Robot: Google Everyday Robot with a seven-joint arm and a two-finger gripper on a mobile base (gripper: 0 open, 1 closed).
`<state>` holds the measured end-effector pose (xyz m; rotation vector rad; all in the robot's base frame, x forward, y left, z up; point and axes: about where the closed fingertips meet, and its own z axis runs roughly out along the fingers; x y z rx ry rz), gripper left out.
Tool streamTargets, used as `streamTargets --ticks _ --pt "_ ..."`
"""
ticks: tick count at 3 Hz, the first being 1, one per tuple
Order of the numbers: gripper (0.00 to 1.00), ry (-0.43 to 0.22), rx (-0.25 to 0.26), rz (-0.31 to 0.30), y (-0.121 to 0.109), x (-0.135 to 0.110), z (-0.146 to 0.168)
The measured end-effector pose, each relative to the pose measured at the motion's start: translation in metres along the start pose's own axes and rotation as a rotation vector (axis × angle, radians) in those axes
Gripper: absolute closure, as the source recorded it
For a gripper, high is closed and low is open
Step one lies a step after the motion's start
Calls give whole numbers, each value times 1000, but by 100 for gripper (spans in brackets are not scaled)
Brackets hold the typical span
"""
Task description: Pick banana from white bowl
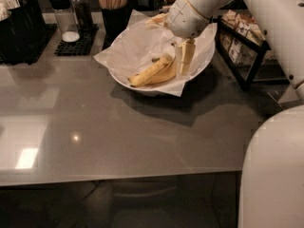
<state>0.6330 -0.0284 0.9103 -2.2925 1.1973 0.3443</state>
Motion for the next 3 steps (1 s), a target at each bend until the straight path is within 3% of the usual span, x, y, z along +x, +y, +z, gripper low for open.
streamTargets --ticks 2,3 --pt "0 -48 57 -15 -24 -3 6" --pt "0 -66 56 -26 -37 -6 16"
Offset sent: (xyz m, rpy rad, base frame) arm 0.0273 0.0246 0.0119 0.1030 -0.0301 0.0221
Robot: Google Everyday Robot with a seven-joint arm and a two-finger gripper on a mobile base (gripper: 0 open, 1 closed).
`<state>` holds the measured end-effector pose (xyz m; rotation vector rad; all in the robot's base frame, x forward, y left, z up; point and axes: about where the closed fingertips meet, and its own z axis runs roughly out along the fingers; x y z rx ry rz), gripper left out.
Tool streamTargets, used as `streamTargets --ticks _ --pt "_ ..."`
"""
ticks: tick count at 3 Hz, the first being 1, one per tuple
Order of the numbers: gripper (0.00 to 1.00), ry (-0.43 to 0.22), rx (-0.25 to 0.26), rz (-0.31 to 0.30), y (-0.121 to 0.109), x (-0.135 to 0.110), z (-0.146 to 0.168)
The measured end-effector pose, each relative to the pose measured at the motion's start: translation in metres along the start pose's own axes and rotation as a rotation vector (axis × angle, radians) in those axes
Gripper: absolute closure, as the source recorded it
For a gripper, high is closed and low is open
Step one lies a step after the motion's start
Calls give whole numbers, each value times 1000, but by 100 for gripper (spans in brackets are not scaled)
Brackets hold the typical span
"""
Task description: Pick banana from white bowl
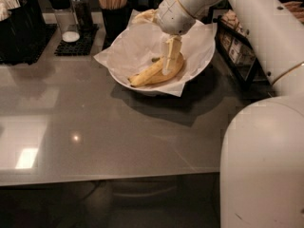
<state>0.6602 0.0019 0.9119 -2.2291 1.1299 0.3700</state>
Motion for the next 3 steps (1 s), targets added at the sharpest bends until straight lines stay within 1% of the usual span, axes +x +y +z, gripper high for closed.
streamTargets --ticks 1,2,3 --pt "0 -29 -38 8 1 1 20" --pt "0 -64 -90 31 14 1 40" --pt "0 -75 -129 56 25 3 55"
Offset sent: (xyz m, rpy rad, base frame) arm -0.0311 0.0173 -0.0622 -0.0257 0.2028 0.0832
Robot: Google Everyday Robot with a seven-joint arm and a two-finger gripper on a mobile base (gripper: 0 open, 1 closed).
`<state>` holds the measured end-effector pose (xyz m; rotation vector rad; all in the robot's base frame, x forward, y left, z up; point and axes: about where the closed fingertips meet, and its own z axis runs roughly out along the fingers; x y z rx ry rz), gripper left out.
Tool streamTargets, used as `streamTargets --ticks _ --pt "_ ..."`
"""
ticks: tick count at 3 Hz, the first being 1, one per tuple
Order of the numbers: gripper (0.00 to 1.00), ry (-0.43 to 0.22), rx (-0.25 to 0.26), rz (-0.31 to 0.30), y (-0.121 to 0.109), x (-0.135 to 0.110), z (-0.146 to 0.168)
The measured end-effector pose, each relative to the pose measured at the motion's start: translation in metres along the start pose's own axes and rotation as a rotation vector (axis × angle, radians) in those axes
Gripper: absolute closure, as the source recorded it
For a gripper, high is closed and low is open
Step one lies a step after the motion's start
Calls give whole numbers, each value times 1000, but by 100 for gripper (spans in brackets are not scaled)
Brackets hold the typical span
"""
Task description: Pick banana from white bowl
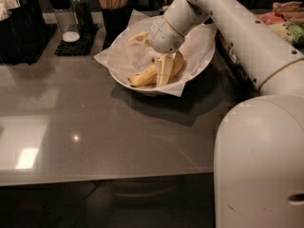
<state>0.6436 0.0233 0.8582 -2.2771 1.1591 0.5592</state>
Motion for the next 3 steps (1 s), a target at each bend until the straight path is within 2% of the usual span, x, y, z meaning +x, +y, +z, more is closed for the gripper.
streamTargets --ticks 1,3 --pt "18 -1 5 0 -2 0 2" --pt "65 -1 5 0 -2 0 2"
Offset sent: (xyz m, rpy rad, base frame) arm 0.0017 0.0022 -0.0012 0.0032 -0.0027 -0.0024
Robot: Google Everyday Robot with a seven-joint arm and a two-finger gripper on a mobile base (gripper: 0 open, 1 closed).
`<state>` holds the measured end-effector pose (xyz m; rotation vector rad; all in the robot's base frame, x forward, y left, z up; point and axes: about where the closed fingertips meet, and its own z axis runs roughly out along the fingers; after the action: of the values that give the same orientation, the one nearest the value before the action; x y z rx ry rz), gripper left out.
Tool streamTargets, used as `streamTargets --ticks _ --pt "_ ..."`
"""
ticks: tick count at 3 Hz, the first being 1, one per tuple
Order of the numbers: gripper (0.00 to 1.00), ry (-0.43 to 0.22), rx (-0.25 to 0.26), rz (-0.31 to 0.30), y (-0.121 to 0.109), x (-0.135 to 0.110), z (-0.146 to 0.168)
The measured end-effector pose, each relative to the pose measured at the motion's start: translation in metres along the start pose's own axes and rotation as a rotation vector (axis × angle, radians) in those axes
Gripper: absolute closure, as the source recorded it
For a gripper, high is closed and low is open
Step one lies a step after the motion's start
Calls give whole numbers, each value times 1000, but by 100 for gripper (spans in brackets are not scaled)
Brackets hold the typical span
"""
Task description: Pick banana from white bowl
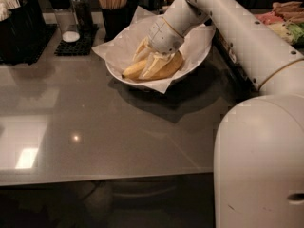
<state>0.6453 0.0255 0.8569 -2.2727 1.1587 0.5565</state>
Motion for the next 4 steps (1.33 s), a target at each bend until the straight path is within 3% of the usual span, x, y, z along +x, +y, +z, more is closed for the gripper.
streamTargets --ticks 1,2,4 --pt "88 0 0 0 0 0 0" --pt "100 2 61 -2 -1 -5 -14" --pt "100 49 366 -133 23 -59 -95"
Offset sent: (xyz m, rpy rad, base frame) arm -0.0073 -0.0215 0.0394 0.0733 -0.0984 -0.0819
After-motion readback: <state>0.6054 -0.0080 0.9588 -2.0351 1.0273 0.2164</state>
